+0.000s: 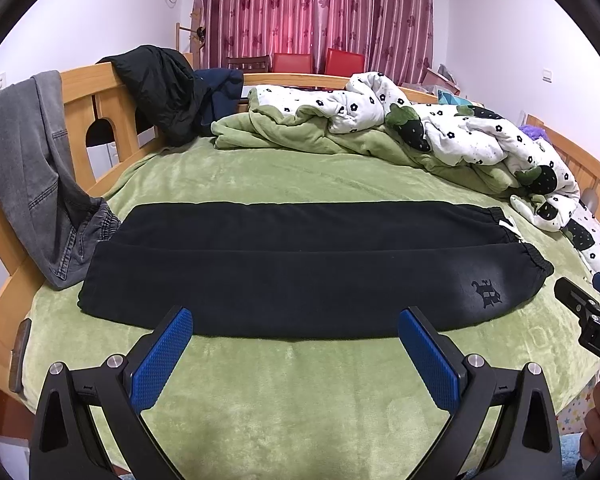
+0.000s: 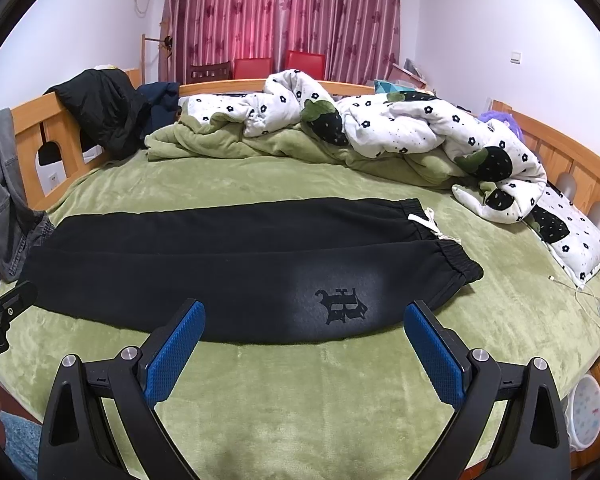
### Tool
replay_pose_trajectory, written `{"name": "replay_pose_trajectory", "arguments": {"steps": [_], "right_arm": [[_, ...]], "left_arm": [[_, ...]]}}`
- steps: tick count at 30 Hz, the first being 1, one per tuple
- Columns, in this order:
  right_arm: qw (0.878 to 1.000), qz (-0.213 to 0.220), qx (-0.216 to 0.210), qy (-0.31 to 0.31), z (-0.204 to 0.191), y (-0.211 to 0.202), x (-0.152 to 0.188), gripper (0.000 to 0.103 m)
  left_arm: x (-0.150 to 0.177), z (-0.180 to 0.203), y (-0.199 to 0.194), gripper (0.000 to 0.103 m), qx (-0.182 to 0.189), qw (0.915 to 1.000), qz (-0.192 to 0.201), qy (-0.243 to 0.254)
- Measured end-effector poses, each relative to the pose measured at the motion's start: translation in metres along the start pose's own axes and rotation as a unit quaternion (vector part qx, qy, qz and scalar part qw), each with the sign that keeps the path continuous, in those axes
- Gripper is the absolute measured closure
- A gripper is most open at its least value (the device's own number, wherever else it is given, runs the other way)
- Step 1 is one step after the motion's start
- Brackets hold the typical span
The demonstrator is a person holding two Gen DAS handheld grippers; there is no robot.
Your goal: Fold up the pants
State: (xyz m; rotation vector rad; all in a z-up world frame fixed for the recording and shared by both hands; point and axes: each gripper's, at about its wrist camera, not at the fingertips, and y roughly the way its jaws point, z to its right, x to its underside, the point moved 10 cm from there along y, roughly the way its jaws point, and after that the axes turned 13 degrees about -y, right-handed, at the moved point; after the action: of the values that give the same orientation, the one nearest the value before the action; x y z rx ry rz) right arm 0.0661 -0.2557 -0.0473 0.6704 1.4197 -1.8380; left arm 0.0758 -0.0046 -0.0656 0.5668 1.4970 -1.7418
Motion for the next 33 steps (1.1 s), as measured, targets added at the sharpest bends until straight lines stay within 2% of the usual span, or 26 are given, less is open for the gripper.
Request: {"name": "replay_pose_trajectory", "arguments": {"steps": [33], "right_arm": [[1.0, 0.003, 0.003, 0.0, 0.006, -0.002, 0.0, 0.005]], "left_arm": [[-0.001, -0.012, 0.003, 0.0, -0.005, 1.0, 0.001, -0.005]]}}
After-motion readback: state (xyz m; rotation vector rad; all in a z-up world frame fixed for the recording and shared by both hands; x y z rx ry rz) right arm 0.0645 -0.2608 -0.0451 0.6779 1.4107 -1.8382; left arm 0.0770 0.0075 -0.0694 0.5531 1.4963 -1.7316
